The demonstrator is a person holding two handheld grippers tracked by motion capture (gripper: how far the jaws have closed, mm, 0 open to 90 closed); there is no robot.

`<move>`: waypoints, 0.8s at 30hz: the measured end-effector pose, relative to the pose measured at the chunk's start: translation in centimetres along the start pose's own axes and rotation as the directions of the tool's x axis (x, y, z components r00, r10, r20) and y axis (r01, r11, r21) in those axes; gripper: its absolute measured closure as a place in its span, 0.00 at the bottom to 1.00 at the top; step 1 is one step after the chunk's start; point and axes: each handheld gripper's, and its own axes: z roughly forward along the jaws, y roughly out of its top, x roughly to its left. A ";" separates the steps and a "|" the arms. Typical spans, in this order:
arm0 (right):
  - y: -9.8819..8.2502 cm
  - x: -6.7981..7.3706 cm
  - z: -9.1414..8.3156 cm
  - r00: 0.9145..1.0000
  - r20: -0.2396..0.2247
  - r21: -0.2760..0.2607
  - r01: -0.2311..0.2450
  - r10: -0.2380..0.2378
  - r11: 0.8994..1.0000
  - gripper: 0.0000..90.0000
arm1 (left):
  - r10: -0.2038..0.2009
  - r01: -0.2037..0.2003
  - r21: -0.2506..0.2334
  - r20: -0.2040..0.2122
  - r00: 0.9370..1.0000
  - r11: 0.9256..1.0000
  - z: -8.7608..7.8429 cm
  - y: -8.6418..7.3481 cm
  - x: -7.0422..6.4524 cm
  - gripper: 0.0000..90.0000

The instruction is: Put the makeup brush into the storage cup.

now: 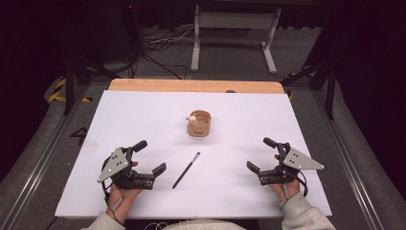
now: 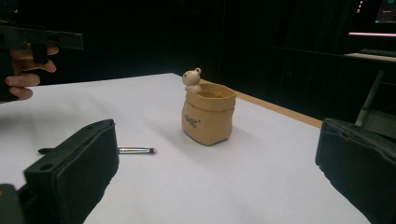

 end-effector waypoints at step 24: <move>0.3 -0.1 -0.1 1.000 -0.008 -0.004 -0.005 0.005 1.000 0.00 | 0.085 -0.084 -0.015 0.058 0.995 0.996 3.8 1.1 -1.0 0.00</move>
